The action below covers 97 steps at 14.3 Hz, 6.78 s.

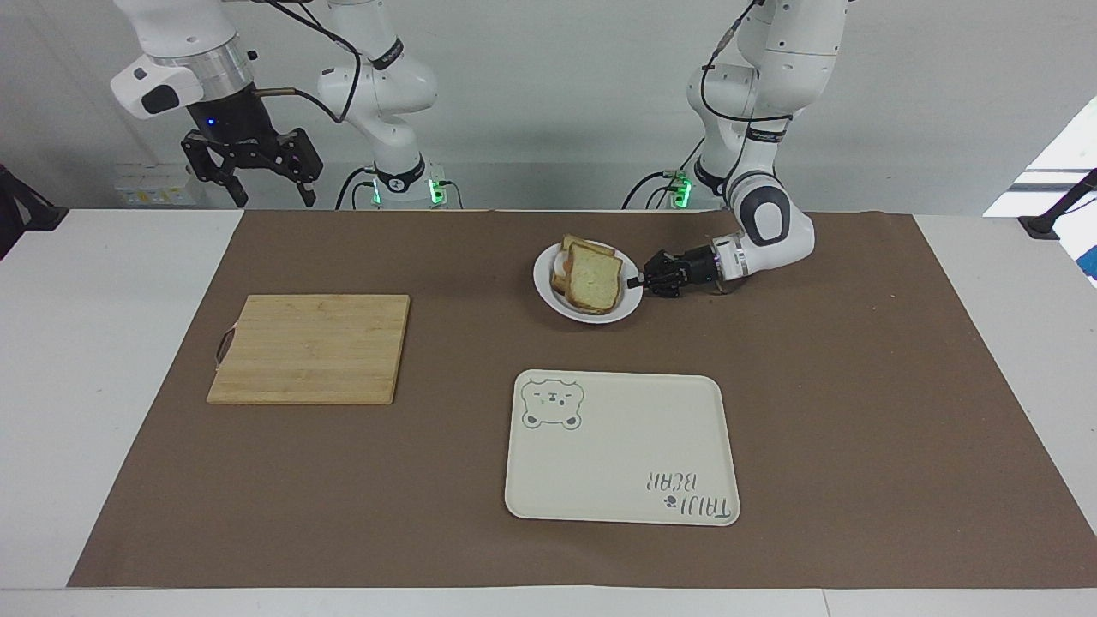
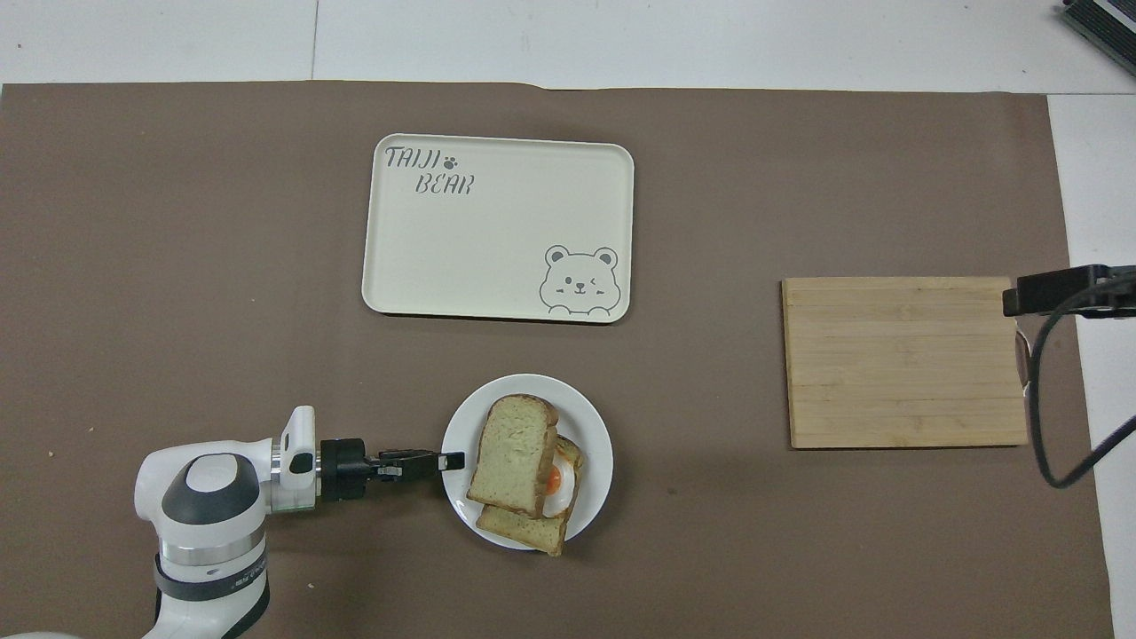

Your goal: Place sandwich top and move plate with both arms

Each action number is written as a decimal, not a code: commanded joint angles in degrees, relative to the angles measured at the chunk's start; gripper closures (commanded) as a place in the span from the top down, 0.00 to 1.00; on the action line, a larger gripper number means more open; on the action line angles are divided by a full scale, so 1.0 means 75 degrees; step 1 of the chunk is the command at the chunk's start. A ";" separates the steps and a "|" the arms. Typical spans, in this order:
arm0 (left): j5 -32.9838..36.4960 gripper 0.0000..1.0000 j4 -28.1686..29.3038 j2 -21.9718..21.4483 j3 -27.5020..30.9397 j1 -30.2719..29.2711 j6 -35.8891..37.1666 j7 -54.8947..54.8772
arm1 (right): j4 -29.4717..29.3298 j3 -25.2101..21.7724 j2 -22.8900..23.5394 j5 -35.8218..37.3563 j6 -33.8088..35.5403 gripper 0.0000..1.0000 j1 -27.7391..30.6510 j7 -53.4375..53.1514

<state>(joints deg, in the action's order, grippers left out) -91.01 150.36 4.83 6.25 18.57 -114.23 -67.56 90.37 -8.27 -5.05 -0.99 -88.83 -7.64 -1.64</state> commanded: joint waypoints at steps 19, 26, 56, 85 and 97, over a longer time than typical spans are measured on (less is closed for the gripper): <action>0.1035 0.00 -0.5782 0.2588 0.0092 -0.0706 -0.0074 0.3614 | 0.0291 0.0037 -0.0182 0.0495 -0.0040 1.00 0.0503 0.0816; 0.2394 0.00 -0.7989 0.4136 -0.0189 -0.1128 -0.0765 0.4871 | 0.0244 0.0084 -0.0182 0.0484 0.0300 1.00 0.0503 0.0828; 1.1241 1.00 -0.9979 0.0176 0.1170 -0.1058 0.3391 0.6207 | 0.0232 0.0084 -0.0182 0.0484 0.0300 1.00 0.0503 0.0828; 1.2076 1.00 -1.0017 -0.1218 0.1041 -0.0929 0.5504 0.7051 | 0.0244 0.0084 -0.0182 0.0484 0.0300 1.00 0.0503 0.0828; 1.2064 1.00 -0.9970 -0.1324 0.1006 -0.1057 0.5293 0.7203 | 0.0232 0.0084 -0.0182 0.0484 0.0300 1.00 0.0503 0.0828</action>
<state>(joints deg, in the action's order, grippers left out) -1.54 74.54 -4.13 14.06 10.81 -73.82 -14.42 91.43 -7.93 -5.63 2.84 -87.08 -4.15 3.59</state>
